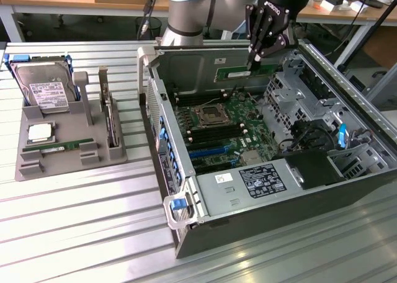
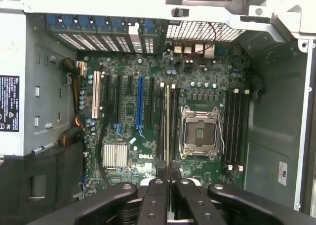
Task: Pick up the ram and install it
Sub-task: 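Pick up the ram and move it above insertion slot, then insert the ram into the slot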
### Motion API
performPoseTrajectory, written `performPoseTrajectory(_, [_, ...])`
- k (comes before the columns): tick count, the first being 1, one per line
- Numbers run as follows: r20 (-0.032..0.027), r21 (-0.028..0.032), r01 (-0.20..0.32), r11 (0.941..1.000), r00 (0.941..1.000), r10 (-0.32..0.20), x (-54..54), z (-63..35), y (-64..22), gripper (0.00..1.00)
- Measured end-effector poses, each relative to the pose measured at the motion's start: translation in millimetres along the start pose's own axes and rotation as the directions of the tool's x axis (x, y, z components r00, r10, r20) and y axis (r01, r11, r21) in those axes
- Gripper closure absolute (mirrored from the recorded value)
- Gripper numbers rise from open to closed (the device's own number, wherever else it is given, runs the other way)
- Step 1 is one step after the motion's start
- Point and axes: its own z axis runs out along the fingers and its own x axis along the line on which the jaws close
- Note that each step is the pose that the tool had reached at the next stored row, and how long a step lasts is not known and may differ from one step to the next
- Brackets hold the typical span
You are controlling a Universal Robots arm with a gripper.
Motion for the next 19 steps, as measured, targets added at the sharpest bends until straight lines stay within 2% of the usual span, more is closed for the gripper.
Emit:
performPoseTrajectory(7, [-0.0001, 0.0, 0.0, 1.0, 1.0, 0.0, 1.1, -0.7, -21.1, 0.88])
performPoseTrajectory(19, [-0.0001, 0.0001, 0.0, 1.0, 1.0, 0.0, 1.2, 2.0, -21.4, 0.88])
